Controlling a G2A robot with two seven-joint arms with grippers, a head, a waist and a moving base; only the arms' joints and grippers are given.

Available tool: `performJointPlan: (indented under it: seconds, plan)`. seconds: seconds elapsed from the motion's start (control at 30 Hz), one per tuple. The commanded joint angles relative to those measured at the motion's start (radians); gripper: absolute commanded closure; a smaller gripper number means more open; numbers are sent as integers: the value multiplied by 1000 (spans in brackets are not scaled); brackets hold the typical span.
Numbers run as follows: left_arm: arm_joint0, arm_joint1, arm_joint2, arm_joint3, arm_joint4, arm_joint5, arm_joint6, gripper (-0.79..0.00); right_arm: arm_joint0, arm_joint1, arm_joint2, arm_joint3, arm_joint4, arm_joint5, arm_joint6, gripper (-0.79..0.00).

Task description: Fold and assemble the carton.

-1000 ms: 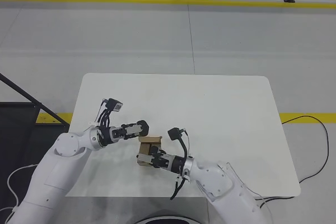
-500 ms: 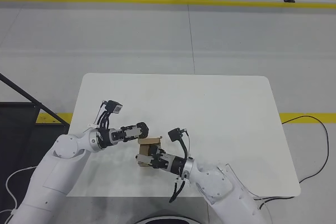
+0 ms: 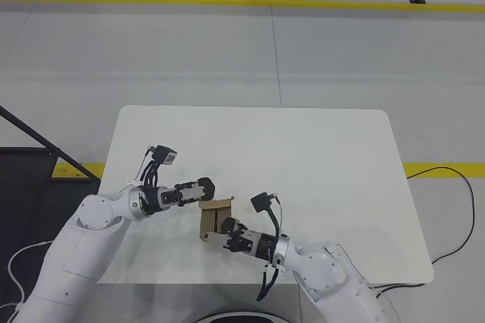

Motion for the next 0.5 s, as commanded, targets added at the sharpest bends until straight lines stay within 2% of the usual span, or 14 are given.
performJointPlan:
  seconds: [0.0,0.47]
  plan:
    - [4,0,-1,-5,0,-1,0,-785,-1,0,-1,1,5,-7,-5,-785]
    - [33,4,-14,-39,14,-7,3,-785,28,-5,-23,32,18,-3,-30,-785]
